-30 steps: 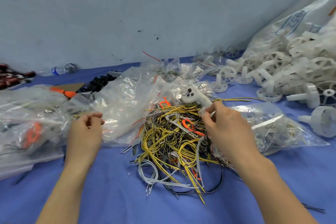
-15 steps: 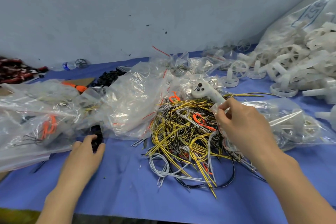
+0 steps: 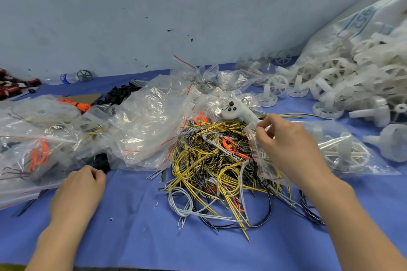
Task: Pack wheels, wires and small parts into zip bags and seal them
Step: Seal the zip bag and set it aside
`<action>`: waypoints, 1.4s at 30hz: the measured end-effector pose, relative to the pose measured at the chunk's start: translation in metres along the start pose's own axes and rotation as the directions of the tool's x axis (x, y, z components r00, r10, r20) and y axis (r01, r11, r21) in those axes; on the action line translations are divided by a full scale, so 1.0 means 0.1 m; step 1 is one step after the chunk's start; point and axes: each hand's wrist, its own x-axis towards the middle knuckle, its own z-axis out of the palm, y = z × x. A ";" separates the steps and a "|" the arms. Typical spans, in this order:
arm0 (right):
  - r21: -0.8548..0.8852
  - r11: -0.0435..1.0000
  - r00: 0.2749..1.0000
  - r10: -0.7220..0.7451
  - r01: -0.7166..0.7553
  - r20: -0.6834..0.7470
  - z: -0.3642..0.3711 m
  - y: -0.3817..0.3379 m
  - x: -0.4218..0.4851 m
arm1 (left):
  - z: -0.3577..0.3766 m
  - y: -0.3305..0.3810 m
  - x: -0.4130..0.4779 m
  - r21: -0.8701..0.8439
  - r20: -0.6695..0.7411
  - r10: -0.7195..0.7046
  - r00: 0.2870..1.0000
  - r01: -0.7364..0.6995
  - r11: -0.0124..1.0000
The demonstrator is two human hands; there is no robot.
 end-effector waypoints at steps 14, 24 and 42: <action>0.025 1.000 1.000 0.006 -0.005 -0.009 -0.02 0.01 0.03 | -0.14 0.61 -0.13 -0.434 -0.344 0.154 0.926 -0.303 0.848; 0.125 0.991 0.997 0.048 -0.039 -0.063 -0.09 0.05 0.04 | -0.19 1.56 -0.66 -0.779 -0.199 0.386 0.901 -0.384 0.495; 0.240 0.970 0.986 -0.009 0.049 -0.164 -0.37 0.12 -0.11 | 0.04 2.44 -1.43 -0.603 -0.098 0.783 0.614 -0.663 0.444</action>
